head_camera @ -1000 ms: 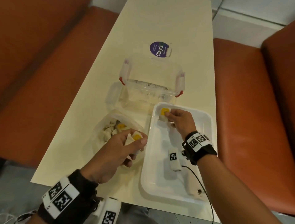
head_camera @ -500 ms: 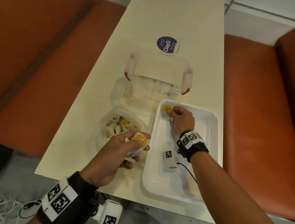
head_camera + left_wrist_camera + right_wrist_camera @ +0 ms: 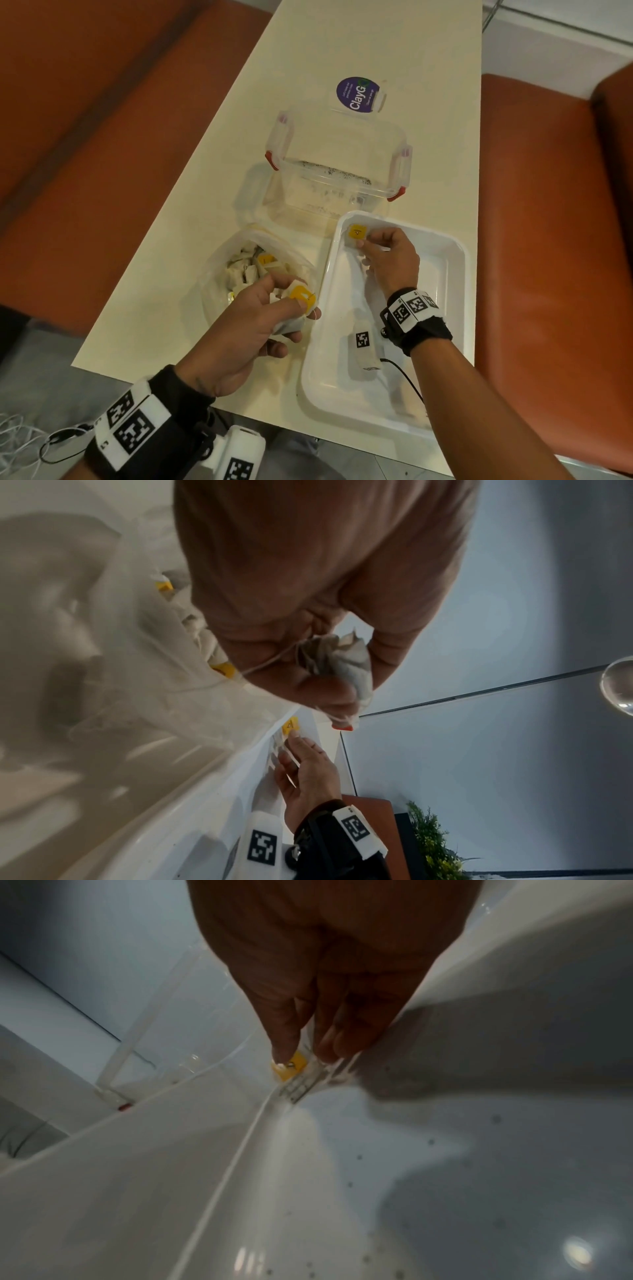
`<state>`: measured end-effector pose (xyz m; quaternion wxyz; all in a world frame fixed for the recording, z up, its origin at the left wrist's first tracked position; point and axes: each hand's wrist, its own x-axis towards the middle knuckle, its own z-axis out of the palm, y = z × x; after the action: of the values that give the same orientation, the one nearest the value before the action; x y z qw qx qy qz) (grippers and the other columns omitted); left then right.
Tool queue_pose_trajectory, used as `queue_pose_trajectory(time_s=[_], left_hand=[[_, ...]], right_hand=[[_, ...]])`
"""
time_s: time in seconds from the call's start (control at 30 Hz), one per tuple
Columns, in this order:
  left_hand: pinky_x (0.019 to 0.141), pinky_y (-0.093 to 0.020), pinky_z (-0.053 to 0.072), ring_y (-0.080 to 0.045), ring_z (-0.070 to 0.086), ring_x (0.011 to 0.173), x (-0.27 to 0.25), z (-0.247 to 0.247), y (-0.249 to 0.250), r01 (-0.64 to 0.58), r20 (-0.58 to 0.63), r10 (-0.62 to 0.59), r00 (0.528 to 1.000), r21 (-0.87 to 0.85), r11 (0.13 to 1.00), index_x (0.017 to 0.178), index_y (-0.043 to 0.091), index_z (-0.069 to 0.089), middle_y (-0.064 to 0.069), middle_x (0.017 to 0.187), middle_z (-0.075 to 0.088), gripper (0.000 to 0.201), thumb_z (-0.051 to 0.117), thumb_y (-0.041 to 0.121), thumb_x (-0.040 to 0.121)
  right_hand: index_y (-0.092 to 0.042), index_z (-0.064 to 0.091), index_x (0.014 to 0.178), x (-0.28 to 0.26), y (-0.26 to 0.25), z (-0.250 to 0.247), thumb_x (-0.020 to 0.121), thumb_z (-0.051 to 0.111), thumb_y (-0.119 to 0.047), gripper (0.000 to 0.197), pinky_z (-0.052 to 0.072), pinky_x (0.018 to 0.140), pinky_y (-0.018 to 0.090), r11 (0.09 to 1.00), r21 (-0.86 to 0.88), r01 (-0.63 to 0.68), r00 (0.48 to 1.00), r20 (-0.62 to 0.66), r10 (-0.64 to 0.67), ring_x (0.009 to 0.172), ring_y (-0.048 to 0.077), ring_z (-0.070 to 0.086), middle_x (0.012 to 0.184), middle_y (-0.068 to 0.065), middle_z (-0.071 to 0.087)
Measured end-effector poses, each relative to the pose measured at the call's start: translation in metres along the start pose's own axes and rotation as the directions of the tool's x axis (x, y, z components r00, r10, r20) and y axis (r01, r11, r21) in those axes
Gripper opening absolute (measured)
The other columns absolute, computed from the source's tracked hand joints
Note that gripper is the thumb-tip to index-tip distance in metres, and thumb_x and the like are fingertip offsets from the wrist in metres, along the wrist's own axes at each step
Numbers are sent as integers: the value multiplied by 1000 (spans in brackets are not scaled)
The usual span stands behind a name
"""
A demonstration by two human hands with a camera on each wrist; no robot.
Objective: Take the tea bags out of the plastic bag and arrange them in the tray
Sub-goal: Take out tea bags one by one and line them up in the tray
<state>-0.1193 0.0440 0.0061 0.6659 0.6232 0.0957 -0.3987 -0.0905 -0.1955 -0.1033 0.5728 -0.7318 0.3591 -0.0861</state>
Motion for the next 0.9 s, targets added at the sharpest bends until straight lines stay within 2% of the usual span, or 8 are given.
queue_pose_trajectory(time_s=[0.27,0.4,0.53,0.63,0.7,0.77,0.83,0.9], left_hand=[[50,-25,43,-11,59,63,8,1,3,-13,-26,12,1000,-34,999,104,17,59,-11,103,75,13,64,19,92],[52,-26,45,-12,62,64,10,0,1,3,-37,-6,999,-80,997,103,22,64,-11,99,74,23,73,23,82],[55,-28,44,-12,63,65,12,2,2,11,-48,-18,999,-145,989,104,22,66,-3,88,71,15,61,14,92],[56,-27,45,-11,62,67,15,5,7,-12,-43,7,999,-114,993,107,20,64,-4,101,76,15,60,17,92],[55,-26,46,-10,63,66,19,8,11,-29,-44,25,999,-96,995,107,21,62,-4,102,76,14,60,19,93],[53,-26,47,-10,65,66,23,13,14,-53,-50,49,998,-80,995,107,23,61,-2,95,76,13,62,20,94],[52,-25,48,-11,67,67,25,17,16,-71,-42,68,997,-74,995,112,24,60,0,87,73,18,63,20,94],[53,-25,49,-12,68,70,25,21,16,-82,-8,81,997,-68,994,117,26,59,0,92,75,24,63,18,95]], right_hand=[[-30,56,75,4,10,1,80,78,-32,23,48,67,31,958,-281,59,998,36,-51,74,15,65,77,-10,66],[-31,57,77,2,8,0,80,78,-30,21,53,72,35,961,-271,57,998,25,-52,77,16,67,82,-13,68],[-31,61,82,-11,-4,-6,80,79,-34,19,59,76,45,986,-162,47,999,18,-45,79,18,70,88,-12,68],[-22,67,91,-40,-36,-14,86,75,-36,18,51,64,28,997,-22,76,980,184,-70,69,9,64,91,-3,70],[-20,71,98,-61,-56,-21,86,71,-42,25,47,60,24,996,28,79,920,384,-84,66,8,59,93,4,71],[-22,73,96,-78,-70,-25,81,70,-46,28,47,59,23,993,17,116,854,509,-108,69,9,59,90,-1,72],[-20,73,92,-86,-76,-27,81,74,-40,23,47,59,24,986,22,167,837,525,-153,71,12,59,87,-3,74],[-16,72,90,-88,-79,-30,87,73,-27,12,48,60,25,980,61,188,846,497,-193,73,13,62,83,-3,74]])
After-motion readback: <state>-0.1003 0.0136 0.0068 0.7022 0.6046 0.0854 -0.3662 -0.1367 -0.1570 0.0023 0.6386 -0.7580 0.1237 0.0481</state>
